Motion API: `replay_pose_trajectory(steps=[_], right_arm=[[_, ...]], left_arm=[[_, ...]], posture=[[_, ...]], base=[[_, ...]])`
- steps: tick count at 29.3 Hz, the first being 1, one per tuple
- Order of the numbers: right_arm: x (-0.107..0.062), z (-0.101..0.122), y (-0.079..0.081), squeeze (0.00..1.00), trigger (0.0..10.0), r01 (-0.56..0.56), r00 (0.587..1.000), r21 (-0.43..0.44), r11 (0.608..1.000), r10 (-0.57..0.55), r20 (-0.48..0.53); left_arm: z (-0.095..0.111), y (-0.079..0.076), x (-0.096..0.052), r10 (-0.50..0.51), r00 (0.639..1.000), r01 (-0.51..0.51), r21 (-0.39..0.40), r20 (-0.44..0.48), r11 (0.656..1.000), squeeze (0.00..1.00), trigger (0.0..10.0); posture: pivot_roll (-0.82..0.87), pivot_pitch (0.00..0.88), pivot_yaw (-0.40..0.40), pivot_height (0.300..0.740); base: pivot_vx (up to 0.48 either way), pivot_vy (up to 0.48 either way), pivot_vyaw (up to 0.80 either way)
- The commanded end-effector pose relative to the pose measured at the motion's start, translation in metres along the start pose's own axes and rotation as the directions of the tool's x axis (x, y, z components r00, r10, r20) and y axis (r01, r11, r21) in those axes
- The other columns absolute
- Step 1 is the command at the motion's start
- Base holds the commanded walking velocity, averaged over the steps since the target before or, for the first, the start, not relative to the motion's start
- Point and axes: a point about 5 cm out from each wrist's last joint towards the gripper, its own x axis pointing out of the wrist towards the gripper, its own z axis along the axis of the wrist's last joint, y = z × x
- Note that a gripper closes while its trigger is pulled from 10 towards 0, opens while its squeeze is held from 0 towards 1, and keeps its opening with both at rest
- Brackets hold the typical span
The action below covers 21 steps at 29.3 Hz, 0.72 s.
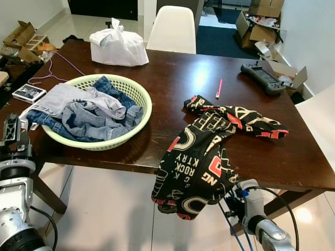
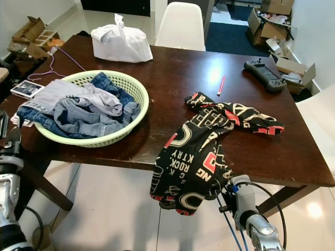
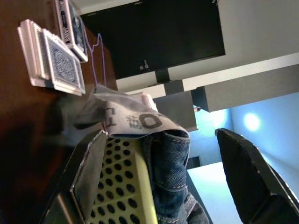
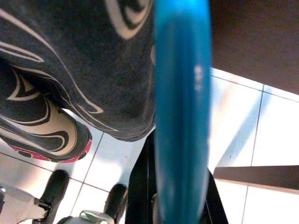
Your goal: Hang hanger
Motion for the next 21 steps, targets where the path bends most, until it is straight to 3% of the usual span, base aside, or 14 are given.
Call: replay_pose_trajectory(steps=[1, 21], right_arm=[[-0.002, 0.001, -0.004, 0.0, 10.0, 0.016, 1.0, 0.008, 1.0, -0.016, 0.014], [-0.003, 0.002, -0.005, 0.0, 10.0, 0.015, 1.0, -0.006, 1.0, -0.015, 0.021]], left_arm=[[0.001, 0.007, -0.007, 0.035, 0.999, -0.035, -0.004, 0.004, 0.999, 0.0, 10.0], [-0.002, 0.032, -0.005, -0.001, 0.998, -0.004, -0.077, -0.06, 0.997, 0.0, 10.0]], posture=[[0.05, 0.164, -0.052, 0.74], [0.03, 0.166, -0.065, 0.74]], base=[[0.0, 0.0, 0.0], [0.0, 0.0, 0.0]])
